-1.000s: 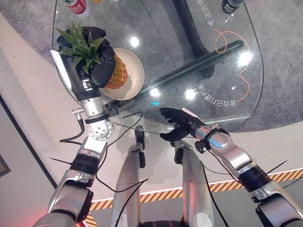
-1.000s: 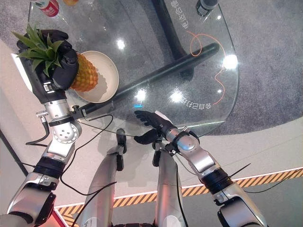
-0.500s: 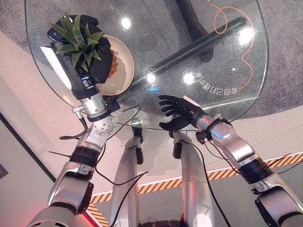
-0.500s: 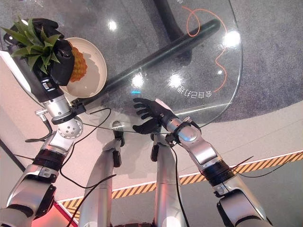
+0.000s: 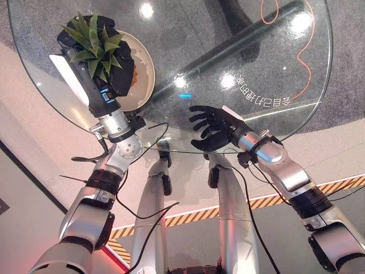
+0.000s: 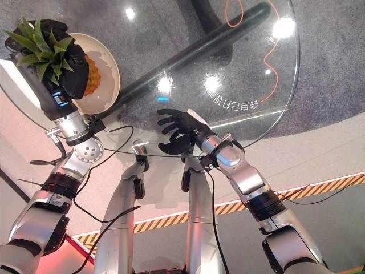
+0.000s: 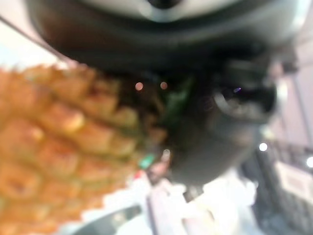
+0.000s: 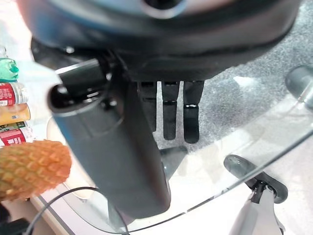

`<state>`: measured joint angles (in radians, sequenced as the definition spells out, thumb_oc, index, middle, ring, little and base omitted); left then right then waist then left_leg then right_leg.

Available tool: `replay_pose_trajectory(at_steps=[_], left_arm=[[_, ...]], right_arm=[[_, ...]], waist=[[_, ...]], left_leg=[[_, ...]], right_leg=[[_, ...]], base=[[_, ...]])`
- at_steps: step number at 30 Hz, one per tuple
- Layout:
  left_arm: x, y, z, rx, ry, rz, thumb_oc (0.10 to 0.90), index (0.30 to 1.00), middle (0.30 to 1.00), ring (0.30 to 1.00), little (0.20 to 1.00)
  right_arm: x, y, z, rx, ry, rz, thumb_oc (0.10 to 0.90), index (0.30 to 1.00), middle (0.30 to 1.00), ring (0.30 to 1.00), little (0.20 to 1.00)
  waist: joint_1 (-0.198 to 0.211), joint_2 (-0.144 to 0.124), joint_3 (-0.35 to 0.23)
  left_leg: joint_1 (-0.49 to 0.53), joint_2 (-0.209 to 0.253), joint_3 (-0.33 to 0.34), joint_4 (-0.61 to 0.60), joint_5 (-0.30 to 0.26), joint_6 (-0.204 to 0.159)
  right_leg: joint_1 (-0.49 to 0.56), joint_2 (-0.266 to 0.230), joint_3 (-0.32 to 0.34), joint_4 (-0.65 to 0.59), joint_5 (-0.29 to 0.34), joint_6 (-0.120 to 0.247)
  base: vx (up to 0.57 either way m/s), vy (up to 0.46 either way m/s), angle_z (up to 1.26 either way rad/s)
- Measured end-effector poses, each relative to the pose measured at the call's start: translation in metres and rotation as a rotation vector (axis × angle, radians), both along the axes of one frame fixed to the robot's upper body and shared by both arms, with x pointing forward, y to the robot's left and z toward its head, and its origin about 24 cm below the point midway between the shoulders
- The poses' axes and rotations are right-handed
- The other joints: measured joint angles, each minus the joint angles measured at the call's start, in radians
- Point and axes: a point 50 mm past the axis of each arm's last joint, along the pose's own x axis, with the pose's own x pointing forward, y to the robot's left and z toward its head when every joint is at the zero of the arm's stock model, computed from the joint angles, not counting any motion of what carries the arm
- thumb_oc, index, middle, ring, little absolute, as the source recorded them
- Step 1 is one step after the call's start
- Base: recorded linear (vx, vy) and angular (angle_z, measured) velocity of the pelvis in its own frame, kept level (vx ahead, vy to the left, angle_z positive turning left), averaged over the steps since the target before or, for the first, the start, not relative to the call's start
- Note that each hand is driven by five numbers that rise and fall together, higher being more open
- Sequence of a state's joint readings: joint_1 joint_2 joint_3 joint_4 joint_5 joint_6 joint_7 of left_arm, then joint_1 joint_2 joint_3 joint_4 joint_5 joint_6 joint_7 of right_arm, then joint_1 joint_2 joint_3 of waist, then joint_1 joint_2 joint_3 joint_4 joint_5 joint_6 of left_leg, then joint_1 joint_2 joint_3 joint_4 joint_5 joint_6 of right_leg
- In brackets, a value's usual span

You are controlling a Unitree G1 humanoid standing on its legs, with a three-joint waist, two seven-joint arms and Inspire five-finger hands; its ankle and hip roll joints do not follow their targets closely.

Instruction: Pick up the fruit to the plate

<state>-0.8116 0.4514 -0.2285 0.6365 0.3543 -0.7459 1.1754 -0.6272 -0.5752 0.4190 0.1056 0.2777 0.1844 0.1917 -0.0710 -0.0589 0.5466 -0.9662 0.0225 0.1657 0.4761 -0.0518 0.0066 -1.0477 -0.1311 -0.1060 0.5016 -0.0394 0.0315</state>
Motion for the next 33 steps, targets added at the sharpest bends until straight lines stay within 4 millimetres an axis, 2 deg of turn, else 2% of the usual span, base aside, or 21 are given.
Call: replay_pose_trajectory(at_steps=[3, 7, 23, 24, 25, 27, 28, 29, 33], left_arm=[[0.002, 0.001, -0.001, -0.007, 0.008, 0.015, 0.1, 0.3, 0.3, 0.3, 0.2], [0.005, -0.005, 0.008, 0.004, -0.01, 0.001, 0.1, 0.3, 0.3, 0.3, 0.2], [0.007, -0.008, 0.02, -0.024, -0.046, -0.006, 0.1, 0.3, 0.3, 0.3, 0.2], [0.008, -0.008, 0.021, -0.024, -0.049, -0.006, 0.278, 0.453, 0.453, 0.453, 0.378], [0.008, -0.008, 0.022, -0.024, -0.05, -0.006, 0.394, 0.552, 0.552, 0.552, 0.494], [0.008, -0.008, 0.022, -0.034, -0.048, -0.007, 0.429, 0.582, 0.582, 0.582, 0.529], [0.008, -0.007, 0.022, -0.044, -0.047, -0.01, 0.663, 0.782, 0.782, 0.782, 0.763], [0.008, -0.006, 0.022, -0.052, -0.047, -0.014, 0.8, 0.9, 0.9, 0.9, 0.9], [0.008, -0.006, 0.022, -0.062, -0.048, -0.019, 0.8, 0.9, 0.9, 0.9, 0.9]], right_arm=[[0.001, 0.002, 0.003, -0.002, -0.007, 0.006, 0.8, 0.9, 0.9, 0.9, 0.9], [0.0, 0.004, 0.009, 0.0, -0.03, 0.021, 0.8, 0.9, 0.9, 0.9, 0.9], [0.0, 0.005, 0.015, -0.004, -0.062, 0.04, 0.8, 0.9, 0.9, 0.9, 0.9], [0.0, 0.005, 0.015, -0.004, -0.062, 0.04, 0.8, 0.9, 0.9, 0.9, 0.9], [0.0, 0.006, 0.015, -0.004, -0.062, 0.04, 0.8, 0.9, 0.9, 0.9, 0.9], [0.001, 0.006, 0.015, -0.006, -0.063, 0.041, 0.8, 0.9, 0.9, 0.9, 0.9], [0.001, 0.007, 0.016, -0.009, -0.064, 0.043, 0.8, 0.9, 0.9, 0.9, 0.9], [0.001, 0.007, 0.016, -0.01, -0.064, 0.044, 0.8, 0.9, 0.9, 0.9, 0.9], [0.002, 0.008, 0.016, -0.012, -0.063, 0.045, 0.8, 0.9, 0.9, 0.9, 0.9]], waist=[[-0.005, 0.0, 0.0], [-0.016, 0.0, 0.0], [-0.018, -0.001, -0.001], [-0.018, -0.002, -0.001], [-0.018, -0.002, -0.001], [-0.019, -0.003, -0.001], [-0.02, -0.003, -0.002], [-0.02, -0.003, -0.002], [-0.02, -0.004, -0.002]], left_leg=[[-0.004, 0.0, -0.001, -0.001, 0.0, 0.0], [-0.031, 0.002, -0.014, 0.005, 0.003, -0.005], [-0.06, 0.008, -0.035, 0.015, 0.007, -0.013], [-0.062, 0.007, -0.039, 0.016, 0.008, -0.014], [-0.063, 0.007, -0.04, 0.016, 0.009, -0.015], [-0.063, 0.008, -0.041, 0.015, 0.01, -0.016], [-0.063, 0.008, -0.041, 0.015, 0.01, -0.017], [-0.063, 0.008, -0.041, 0.015, 0.011, -0.017], [-0.063, 0.009, -0.041, 0.015, 0.011, -0.018]], right_leg=[[-0.005, 0.0, 0.0, 0.0, 0.0, 0.0], [-0.022, 0.001, -0.014, 0.0, 0.0, -0.001], [-0.04, 0.006, -0.031, 0.003, 0.002, -0.003], [-0.04, 0.006, -0.034, 0.003, 0.002, -0.003], [-0.04, 0.006, -0.035, 0.003, 0.002, -0.003], [-0.04, 0.006, -0.037, 0.003, 0.002, -0.004], [-0.04, 0.007, -0.037, 0.003, 0.003, -0.005], [-0.04, 0.007, -0.037, 0.003, 0.004, -0.005], [-0.04, 0.007, -0.037, 0.003, 0.005, -0.008]], base=[[0.0, 0.0, 0.0], [-0.01, -0.011, 0.04], [0.0, -0.011, 0.01], [0.0, -0.035, 0.03], [0.0, 0.0, 0.0], [0.0, 0.0, 0.0], [0.0, 0.0, 0.0], [0.0, 0.0, 0.0], [0.0, 0.0, 0.0]])
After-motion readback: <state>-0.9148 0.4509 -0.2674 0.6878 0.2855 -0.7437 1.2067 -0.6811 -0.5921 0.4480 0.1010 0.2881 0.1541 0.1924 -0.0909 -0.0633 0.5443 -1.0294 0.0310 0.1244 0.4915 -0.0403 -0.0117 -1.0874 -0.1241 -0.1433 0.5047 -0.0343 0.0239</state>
